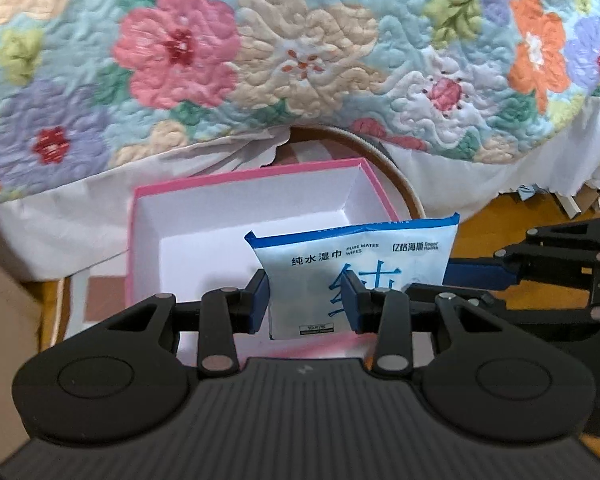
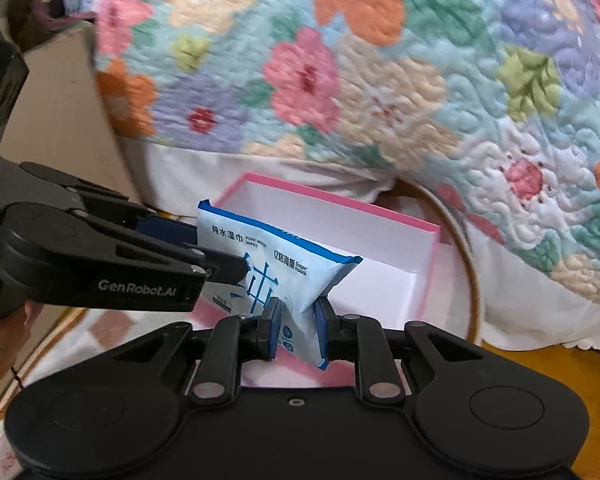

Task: Organize objects
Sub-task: 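Carry the wipes pack into the pink box and open the left gripper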

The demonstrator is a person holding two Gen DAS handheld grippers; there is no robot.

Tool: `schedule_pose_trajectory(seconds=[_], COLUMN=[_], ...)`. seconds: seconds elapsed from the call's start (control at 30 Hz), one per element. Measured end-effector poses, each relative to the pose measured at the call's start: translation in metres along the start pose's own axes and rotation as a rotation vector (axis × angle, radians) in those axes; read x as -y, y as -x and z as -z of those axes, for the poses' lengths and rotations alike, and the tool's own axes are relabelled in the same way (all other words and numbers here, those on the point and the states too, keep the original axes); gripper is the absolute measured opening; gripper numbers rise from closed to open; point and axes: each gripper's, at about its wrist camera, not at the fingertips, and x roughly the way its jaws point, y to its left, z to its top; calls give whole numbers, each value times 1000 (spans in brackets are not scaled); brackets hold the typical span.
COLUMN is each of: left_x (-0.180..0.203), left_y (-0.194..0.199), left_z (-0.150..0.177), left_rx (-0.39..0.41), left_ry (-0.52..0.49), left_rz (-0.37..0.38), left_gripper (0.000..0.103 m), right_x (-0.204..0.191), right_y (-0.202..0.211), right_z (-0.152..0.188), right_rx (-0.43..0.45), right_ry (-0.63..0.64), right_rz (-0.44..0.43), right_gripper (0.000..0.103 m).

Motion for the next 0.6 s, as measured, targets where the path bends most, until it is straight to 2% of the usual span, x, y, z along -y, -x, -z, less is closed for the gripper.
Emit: schedule_pose_trajectory(seconds=[0.1, 0.27, 0.37, 0.43, 0.53, 0.6], left_x=[3, -4, -7, -5, -3, -2], left_y=[-30, -80, -103, -109, -98, -89], left_z=[-10, -19, -11, -3, 9, 14], left_rx=[-8, 15, 14, -4, -26, -68], left_ry=[4, 94, 134, 101, 35, 3], left_rz=[5, -7, -58, -95, -90, -74], left_gripper=[37, 37, 43, 44, 49, 50], right_x=[13, 37, 45, 48, 53, 58], right_y=[-26, -72, -96, -103, -94, -76], right_z=[-8, -15, -9, -3, 8, 16], right_rx=[-20, 8, 12, -7, -25, -26], right_ry=[-1, -48, -93, -108, -129, -172], right_rz=[48, 114, 169, 207, 179, 94], right_gripper=[22, 24, 28, 28, 29, 38])
